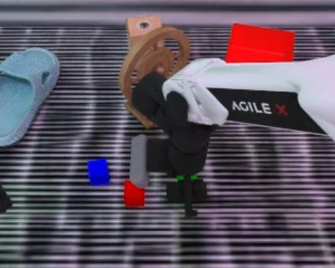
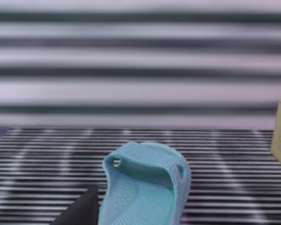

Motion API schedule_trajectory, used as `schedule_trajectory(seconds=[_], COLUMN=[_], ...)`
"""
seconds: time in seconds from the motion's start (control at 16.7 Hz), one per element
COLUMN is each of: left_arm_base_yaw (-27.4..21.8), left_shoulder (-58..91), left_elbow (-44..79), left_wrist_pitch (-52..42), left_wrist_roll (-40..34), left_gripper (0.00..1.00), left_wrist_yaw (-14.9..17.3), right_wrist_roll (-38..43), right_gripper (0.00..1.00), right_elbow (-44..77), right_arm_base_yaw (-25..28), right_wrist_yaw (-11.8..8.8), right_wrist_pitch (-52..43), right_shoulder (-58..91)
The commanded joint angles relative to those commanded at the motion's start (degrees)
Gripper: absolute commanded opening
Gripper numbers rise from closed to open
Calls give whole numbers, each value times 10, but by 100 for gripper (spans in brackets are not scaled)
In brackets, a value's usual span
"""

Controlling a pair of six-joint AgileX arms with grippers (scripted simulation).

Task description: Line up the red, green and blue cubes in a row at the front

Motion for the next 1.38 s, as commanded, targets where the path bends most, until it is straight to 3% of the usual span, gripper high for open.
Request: schedule_trajectory(seconds=[0.48, 1.08, 1.38], left_arm_base_yaw=[0, 0, 0], left_shoulder=[0, 0, 0], left_elbow=[0, 0, 0], left_wrist_pitch=[0, 0, 0], left_wrist_roll=[0, 0, 0], left_gripper=[100, 100, 100], left_wrist_yaw=[0, 0, 0], right_wrist_roll=[0, 0, 0], right_gripper=[98, 100, 100], right_elbow=[0, 2, 61], right_arm_base_yaw=[0, -1, 0], right_wrist_yaw=[0, 0, 1], right_wrist_pitch=[0, -2, -92], right_shoulder=[0, -1, -25])
